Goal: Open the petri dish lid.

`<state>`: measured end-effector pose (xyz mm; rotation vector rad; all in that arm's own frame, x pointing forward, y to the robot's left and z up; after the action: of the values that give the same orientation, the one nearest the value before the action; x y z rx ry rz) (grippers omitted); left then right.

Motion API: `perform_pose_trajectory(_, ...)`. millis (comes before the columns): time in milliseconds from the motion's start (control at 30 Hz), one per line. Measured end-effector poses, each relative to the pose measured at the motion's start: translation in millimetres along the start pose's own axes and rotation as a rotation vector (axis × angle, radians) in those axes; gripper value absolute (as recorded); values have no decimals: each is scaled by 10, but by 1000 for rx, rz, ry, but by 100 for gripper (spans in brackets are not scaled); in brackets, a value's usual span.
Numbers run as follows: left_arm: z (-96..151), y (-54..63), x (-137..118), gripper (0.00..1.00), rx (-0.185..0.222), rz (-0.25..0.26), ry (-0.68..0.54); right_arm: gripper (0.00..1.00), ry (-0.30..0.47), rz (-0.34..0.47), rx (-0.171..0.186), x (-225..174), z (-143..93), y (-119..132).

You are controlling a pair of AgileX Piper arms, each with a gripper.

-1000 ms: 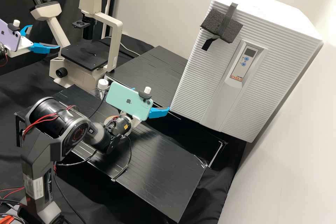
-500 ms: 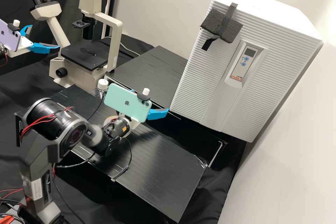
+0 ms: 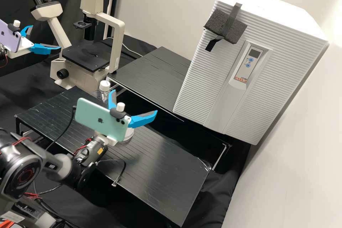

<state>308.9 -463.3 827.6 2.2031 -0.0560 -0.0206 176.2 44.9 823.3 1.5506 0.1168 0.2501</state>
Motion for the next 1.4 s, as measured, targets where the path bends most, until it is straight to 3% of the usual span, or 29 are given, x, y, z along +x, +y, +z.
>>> perform_pose_trajectory(167,0,0,0,100,0,0,0,100,80,-10,-31,-148,-119,7)
perform_pose_trajectory(300,0,0,0,100,0,0,0,100,100,-16,-37,-188,-184,18)
perform_pose_trajectory(667,0,0,0,100,0,0,0,100,-7,-134,-44,-121,-91,-219)
perform_pose_trajectory(900,0,0,0,100,0,0,0,100,-95,-140,-64,-135,17,-176)
perform_pose_trajectory(1133,0,0,0,100,0,0,0,100,-89,-136,-57,-200,-43,-108)
perform_pose_trajectory(1400,0,0,0,100,0,0,0,100,-102,-205,-53,-222,-58,-178)
